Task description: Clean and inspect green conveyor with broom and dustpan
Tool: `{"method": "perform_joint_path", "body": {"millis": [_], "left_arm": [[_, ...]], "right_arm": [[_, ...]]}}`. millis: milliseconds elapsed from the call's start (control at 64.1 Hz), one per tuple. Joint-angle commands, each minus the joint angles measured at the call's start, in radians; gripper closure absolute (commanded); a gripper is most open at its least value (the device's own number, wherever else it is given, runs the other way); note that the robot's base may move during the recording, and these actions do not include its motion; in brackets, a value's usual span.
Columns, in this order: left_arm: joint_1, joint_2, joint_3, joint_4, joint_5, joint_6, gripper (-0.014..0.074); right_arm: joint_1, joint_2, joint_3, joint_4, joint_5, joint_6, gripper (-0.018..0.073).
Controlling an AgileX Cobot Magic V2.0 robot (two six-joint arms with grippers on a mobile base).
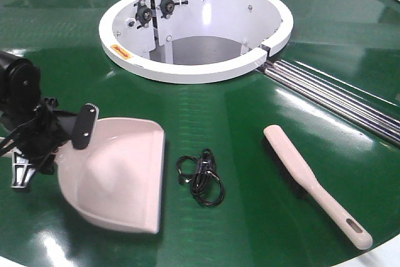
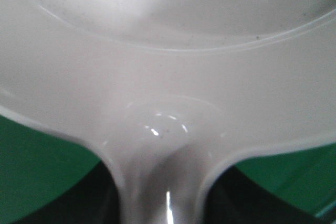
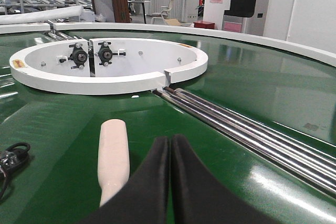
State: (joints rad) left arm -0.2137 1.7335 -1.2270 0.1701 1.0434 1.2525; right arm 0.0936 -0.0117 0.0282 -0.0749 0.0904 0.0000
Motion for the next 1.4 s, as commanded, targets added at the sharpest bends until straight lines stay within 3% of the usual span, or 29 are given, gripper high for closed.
{"method": "perform_joint_path", "body": {"millis": [0,125,437,811,1061,1388], "left_arm": [[-0.021,-0.015,-0.076,0.032,0.021,-0.106,0.0604],[-0.058,0.029,-0.138,0.075,0.088,-0.124,0.0604],[-0.126,0.107,-0.154,0.125,0.125,-0.124,0.0604],[-0.128,0.112,-0.154,0.191,0.148,-0.128,0.0604],[-0.128,0.111,-0.154,0.258,0.186,-0.204,0.0604],[-0.130,0.095,-0.154,0.258,0.206,-0.258,0.0604]], "right_arm": [[-0.001,-0.012,0.003,-0.003,-0.070,0.000,0.0568],[-0.001,-0.012,0.003,-0.003,-0.070,0.000,0.0568],[-0.001,-0.012,0.003,-0.003,-0.070,0.000,0.0568],[-0.001,-0.012,0.003,-0.003,-0.070,0.000,0.0568],[-0.001,-0.012,0.003,-0.003,-0.070,0.000,0.0568],[-0.001,-0.012,0.003,-0.003,-0.070,0.000,0.0568]]}}
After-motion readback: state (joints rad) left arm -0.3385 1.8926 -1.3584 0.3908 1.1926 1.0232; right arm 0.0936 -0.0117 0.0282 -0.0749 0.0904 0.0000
